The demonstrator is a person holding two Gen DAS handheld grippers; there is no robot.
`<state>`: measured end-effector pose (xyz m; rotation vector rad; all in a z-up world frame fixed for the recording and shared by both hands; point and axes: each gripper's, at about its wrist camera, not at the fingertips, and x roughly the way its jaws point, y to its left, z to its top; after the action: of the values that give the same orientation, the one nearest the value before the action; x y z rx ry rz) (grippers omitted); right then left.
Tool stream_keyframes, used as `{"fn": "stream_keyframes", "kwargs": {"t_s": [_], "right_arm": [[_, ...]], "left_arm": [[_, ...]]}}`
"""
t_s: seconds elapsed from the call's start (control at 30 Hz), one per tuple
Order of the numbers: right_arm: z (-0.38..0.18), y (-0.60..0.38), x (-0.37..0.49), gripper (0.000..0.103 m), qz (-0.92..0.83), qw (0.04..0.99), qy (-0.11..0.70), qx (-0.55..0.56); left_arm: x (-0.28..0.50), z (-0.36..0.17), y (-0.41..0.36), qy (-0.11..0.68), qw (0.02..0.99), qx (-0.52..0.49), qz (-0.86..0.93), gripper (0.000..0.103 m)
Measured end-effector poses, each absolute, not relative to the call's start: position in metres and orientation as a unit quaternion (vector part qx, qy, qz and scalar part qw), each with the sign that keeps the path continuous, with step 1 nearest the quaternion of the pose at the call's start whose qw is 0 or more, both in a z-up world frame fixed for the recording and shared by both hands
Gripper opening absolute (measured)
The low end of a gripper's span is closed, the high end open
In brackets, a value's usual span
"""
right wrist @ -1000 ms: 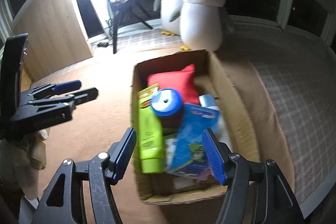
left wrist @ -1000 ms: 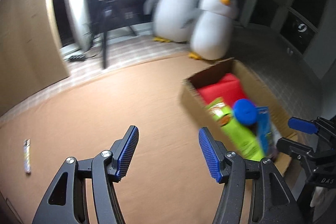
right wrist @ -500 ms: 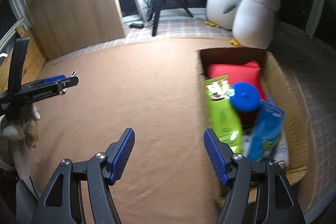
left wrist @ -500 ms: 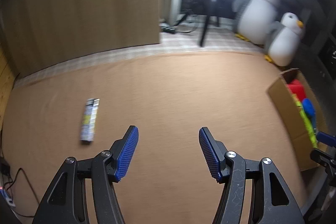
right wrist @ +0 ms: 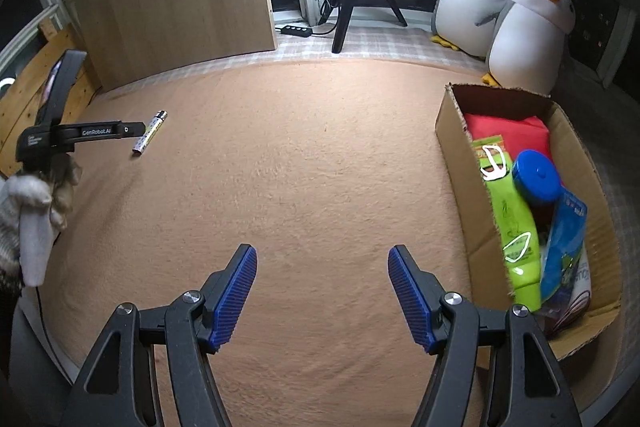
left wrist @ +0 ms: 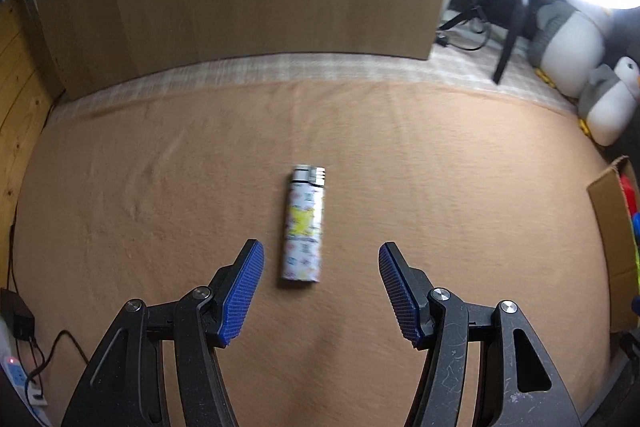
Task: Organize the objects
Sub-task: 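Move the left gripper to the patterned lighter and grasp it, then carry the lighter into the box with the left gripper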
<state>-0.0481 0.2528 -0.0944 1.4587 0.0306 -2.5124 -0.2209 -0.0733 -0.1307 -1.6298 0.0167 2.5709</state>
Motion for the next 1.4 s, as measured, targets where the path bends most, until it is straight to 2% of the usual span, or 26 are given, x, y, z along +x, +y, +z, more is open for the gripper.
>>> {"fn": "stream_keyframes", "kwargs": {"t_s": [0.5,0.6,0.7,0.77,0.83,0.9,1.4], "right_arm": [[-0.096,0.259,-0.033,0.064,-0.852,0.087,0.005,0.515],[-0.097,0.263,-0.032,0.064,-0.851,0.081,-0.002,0.518],[-0.097,0.265,-0.03,0.064,-0.852,0.076,-0.004,0.518],[-0.096,0.265,-0.029,0.064,-0.852,0.075,-0.006,0.518],[-0.096,0.265,-0.03,0.064,-0.853,0.074,-0.005,0.517],[-0.095,0.264,-0.03,0.064,-0.853,0.074,-0.005,0.517],[-0.09,0.267,-0.033,0.064,-0.859,0.083,-0.008,0.505]], "left_arm": [[-0.262,-0.16,-0.074,0.02,0.057,-0.559,0.827,0.061],[-0.266,-0.163,-0.074,0.017,0.058,-0.566,0.822,0.053],[-0.267,-0.164,-0.075,0.012,0.058,-0.565,0.823,0.05],[-0.267,-0.164,-0.076,0.011,0.057,-0.564,0.823,0.044],[-0.266,-0.164,-0.077,0.011,0.056,-0.563,0.825,0.031],[-0.264,-0.164,-0.078,0.007,0.058,-0.561,0.826,0.025],[-0.207,-0.163,-0.059,-0.009,0.083,-0.552,0.83,0.025]]}}
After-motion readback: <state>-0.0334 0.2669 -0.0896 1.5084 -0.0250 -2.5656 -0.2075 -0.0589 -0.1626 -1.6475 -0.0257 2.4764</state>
